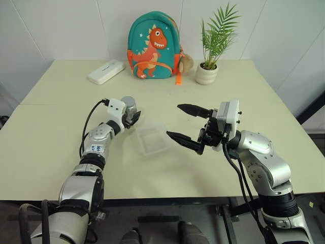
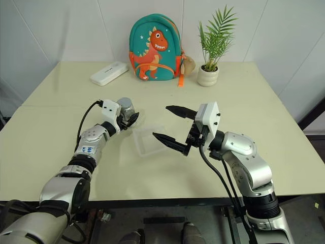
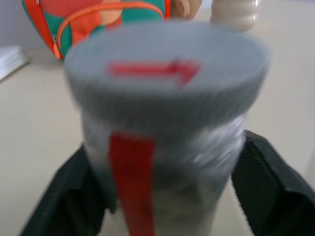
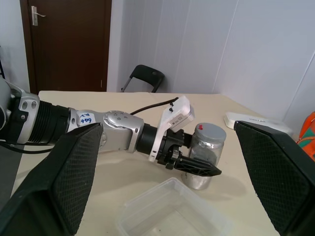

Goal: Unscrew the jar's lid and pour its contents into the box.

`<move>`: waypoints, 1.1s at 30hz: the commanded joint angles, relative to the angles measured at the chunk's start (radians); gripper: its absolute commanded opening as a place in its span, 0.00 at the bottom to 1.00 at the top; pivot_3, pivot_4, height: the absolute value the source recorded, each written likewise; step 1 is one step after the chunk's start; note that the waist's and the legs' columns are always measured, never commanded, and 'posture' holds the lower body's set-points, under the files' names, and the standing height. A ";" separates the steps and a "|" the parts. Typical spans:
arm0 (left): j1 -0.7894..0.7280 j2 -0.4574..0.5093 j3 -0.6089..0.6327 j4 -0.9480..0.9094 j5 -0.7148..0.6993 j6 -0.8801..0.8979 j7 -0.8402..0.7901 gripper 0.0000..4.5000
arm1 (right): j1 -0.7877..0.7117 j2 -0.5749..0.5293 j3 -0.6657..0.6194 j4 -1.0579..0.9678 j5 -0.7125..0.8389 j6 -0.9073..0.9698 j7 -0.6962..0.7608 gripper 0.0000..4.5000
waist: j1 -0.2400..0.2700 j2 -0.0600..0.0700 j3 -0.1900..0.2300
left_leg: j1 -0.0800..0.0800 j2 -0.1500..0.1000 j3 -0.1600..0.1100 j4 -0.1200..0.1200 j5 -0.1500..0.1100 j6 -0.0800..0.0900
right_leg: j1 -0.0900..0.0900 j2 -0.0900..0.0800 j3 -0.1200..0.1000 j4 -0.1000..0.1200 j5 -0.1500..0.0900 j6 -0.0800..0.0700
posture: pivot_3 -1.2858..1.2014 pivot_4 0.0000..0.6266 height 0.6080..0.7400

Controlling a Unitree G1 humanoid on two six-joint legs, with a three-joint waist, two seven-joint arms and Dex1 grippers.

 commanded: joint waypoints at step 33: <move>0.304 0.181 -0.072 -1.197 -0.406 0.779 -0.515 0.44 | -0.289 0.127 0.085 -0.056 0.060 0.438 -0.275 1.00 | -0.009 0.001 0.000 | -0.005 0.000 -0.003 0.002 0.001 0.001 | -0.005 0.001 0.000 0.004 0.000 -0.002 | 0.52 0.24 1.00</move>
